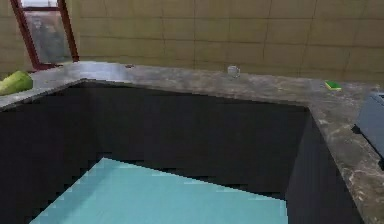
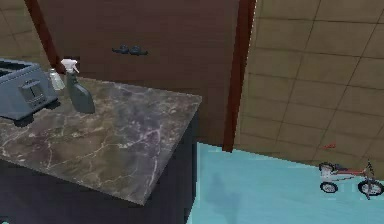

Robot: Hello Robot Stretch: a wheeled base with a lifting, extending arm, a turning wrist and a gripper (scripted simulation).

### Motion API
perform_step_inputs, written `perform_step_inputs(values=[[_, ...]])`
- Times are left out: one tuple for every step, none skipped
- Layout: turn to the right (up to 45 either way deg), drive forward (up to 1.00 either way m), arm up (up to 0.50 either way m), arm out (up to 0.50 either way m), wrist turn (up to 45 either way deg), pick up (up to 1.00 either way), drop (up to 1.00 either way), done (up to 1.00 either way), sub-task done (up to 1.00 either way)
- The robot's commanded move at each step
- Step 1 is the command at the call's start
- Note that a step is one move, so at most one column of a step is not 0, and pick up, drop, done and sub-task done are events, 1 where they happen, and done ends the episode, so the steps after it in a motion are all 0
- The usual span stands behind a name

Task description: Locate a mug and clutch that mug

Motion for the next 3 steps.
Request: perform_step_inputs(values=[[15.0, 0.00, 0.00, 0.00, 0.0, 0.00, 0.00, 0.00, 0.00], [0.0, 0.95, 0.00, 0.00, 0.0, 0.00, 0.00, 0.00, 0.00], [-45.0, 0.00, 0.00, 0.00, 0.0, 0.00, 0.00, 0.00, 0.00]])
